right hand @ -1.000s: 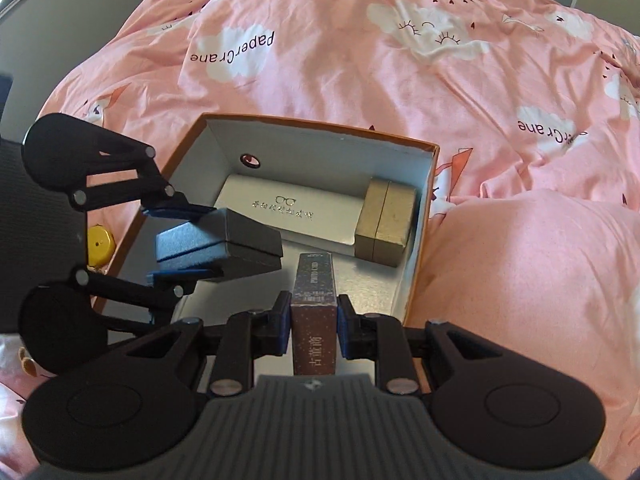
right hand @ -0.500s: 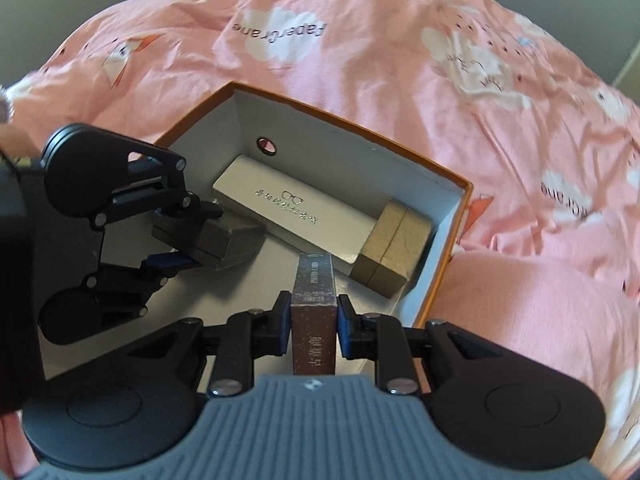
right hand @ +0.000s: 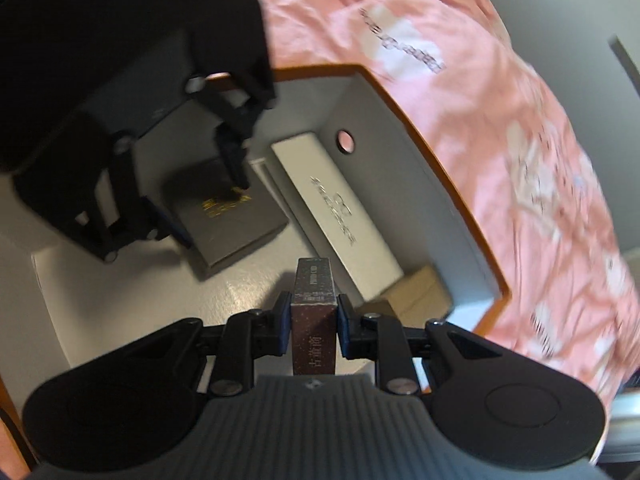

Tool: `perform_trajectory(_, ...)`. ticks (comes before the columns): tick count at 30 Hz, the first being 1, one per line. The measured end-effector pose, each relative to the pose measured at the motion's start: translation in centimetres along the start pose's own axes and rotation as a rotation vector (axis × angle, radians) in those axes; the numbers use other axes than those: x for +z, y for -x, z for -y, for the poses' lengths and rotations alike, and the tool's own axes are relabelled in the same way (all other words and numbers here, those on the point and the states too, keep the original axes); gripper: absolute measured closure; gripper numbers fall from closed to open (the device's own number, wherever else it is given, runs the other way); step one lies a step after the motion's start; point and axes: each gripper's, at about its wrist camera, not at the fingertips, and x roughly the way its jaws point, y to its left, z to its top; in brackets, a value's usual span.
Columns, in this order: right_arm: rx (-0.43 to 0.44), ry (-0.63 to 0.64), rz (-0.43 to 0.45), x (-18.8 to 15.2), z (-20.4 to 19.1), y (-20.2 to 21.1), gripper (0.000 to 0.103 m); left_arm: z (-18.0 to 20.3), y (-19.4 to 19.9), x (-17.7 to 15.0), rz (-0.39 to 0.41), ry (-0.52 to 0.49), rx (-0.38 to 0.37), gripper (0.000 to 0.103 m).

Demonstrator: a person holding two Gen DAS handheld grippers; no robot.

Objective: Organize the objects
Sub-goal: 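Lower the black box and anime card box into the orange box with both grippers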

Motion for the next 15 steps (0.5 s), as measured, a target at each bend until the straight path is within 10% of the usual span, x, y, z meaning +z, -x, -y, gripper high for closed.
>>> perform_trajectory(15, -0.091, 0.339, 0.095, 0.1, -4.7, -2.3, 0.078, -0.3, 0.6, -0.9, 0.052, 0.071, 0.029, 0.044)
